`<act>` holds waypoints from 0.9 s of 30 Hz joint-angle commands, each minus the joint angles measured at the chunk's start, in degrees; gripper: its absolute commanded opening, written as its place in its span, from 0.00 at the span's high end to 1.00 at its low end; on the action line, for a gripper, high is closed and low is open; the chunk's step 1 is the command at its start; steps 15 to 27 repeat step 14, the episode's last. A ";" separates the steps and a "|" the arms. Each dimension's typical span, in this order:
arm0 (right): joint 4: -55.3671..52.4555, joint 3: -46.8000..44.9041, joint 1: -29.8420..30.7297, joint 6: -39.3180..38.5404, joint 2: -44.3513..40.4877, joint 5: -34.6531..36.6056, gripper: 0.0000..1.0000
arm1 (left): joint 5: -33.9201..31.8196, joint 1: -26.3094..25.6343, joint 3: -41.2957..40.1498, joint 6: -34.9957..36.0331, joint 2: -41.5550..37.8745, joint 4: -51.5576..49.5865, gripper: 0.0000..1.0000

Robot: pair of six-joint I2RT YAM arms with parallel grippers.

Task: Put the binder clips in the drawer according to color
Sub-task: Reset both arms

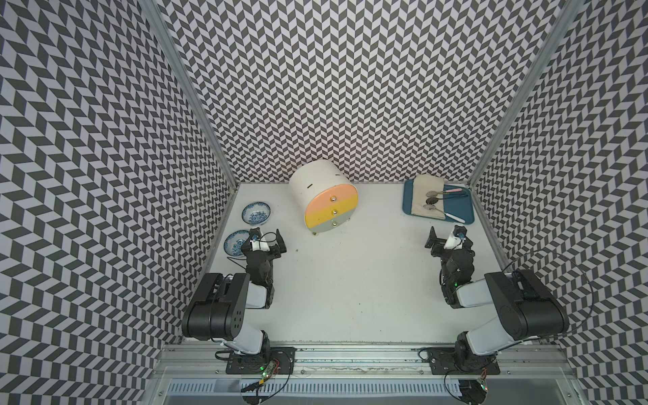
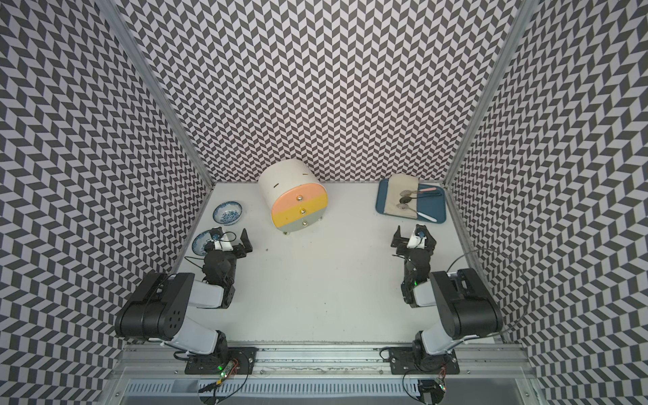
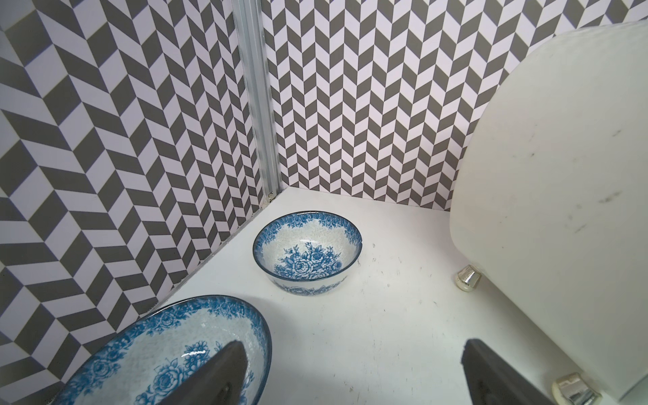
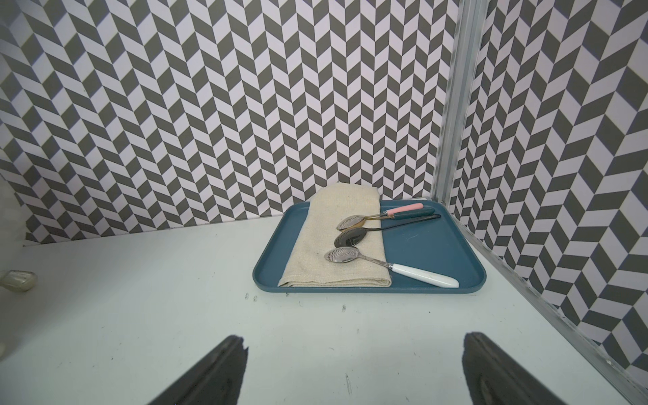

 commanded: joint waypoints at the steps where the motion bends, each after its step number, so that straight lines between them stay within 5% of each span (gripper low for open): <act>1: 2.74 -0.51 -0.48 0.45 -0.71 -0.37 0.01 | 0.11 -0.48 -0.09 0.78 -0.33 1.83 0.00; 27: 3.54 -0.61 -0.79 -0.20 -0.33 -2.86 0.01 | 0.01 -0.56 0.04 0.74 -0.33 1.76 0.00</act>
